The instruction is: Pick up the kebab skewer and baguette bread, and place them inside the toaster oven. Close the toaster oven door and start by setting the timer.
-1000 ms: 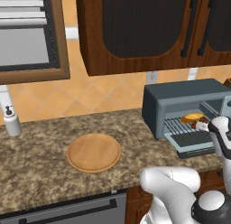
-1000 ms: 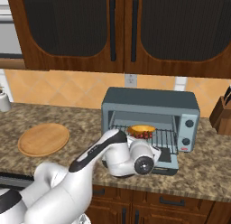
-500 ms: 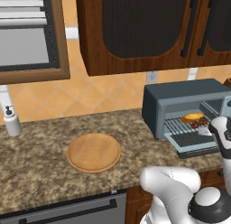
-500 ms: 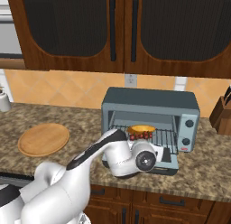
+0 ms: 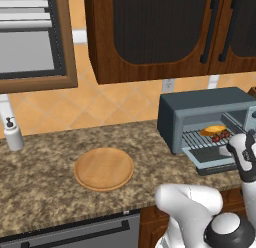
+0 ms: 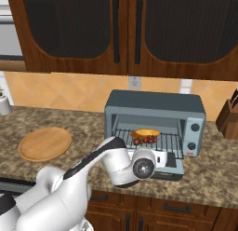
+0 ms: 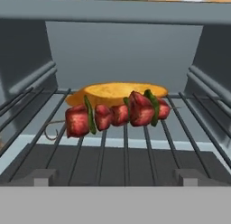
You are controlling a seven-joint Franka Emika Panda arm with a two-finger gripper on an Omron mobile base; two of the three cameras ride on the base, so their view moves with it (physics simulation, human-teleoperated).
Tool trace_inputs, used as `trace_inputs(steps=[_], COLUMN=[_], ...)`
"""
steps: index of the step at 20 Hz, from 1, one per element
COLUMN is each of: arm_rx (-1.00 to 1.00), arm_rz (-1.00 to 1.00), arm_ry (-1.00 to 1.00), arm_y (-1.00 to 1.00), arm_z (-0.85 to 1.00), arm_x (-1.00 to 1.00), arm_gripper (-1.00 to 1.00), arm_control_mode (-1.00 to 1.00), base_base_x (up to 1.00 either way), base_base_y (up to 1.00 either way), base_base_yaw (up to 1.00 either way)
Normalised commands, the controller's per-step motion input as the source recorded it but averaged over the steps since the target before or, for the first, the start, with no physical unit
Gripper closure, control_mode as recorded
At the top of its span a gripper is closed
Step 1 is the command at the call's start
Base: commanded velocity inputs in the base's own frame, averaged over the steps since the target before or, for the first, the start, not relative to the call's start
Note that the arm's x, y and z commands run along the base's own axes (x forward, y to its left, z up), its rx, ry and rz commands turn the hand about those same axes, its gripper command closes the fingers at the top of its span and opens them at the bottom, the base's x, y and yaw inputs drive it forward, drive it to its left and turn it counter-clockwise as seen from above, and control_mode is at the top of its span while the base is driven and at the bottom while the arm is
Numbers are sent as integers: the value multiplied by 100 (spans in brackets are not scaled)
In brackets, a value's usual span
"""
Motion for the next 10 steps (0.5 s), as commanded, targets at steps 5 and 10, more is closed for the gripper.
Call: trace_inputs(steps=[5, 10], arm_rx=[-9, 3], arm_rz=[2, 1], arm_ry=[0, 0], arm_y=[5, -5], arm_z=[0, 0], arm_x=[-14, 1], arm_gripper=[-100, -100], arm_control_mode=[-100, -100], base_base_x=[0, 0], base_base_y=[0, 0], base_base_yaw=[0, 0])
